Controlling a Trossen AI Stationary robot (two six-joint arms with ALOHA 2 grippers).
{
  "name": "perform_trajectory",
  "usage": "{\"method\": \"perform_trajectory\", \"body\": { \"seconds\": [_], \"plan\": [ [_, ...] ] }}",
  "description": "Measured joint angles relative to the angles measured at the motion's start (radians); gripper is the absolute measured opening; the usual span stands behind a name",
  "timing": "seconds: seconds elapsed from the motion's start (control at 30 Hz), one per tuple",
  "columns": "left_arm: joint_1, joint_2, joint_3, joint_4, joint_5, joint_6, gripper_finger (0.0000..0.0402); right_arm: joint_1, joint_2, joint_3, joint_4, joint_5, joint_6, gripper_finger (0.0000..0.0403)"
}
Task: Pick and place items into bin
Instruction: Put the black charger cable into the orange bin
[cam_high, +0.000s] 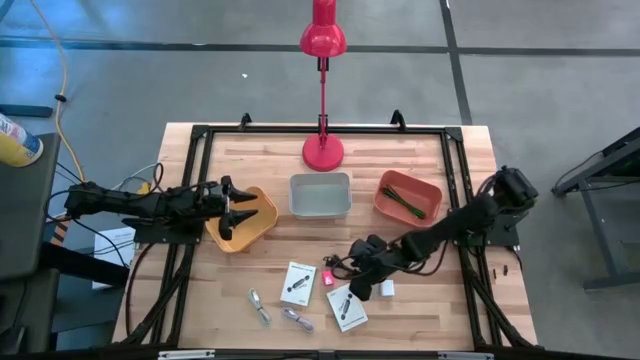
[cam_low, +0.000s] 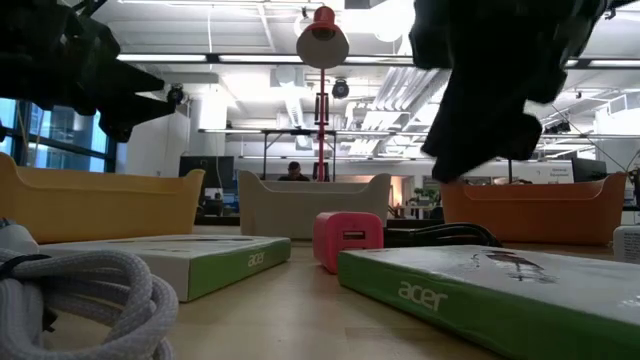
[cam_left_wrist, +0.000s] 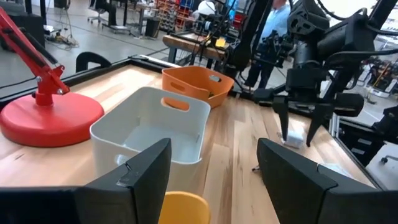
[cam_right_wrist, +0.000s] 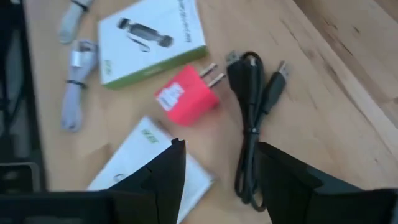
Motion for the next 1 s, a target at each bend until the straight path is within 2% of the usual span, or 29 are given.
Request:
{"method": "perform_trajectory", "body": {
  "seconds": [0.37, 0.6, 0.83, 1.0],
  "plan": [
    [0.0, 0.0, 0.0, -0.012, 0.0, 0.0, 0.0227, 0.0, 0.07, 0.0, 0.005, 0.072, -0.006, 0.0163],
    [0.0, 0.0, 0.0, -0.045, 0.0, 0.0, 0.0227, 0.0, 0.106, 0.0, 0.042, 0.056, -0.035, 0.0163],
    [0.0, 0.0, 0.0, -0.05, -0.001, 0.0, 0.0227, -0.017, 0.122, 0.0, 0.038, 0.1, -0.032, 0.0153],
    [0.0, 0.0, 0.0, -0.05, -0.008, 0.0, 0.0227, -0.044, 0.153, 0.0, 0.064, 0.07, -0.058, 0.015]
  ]
}}
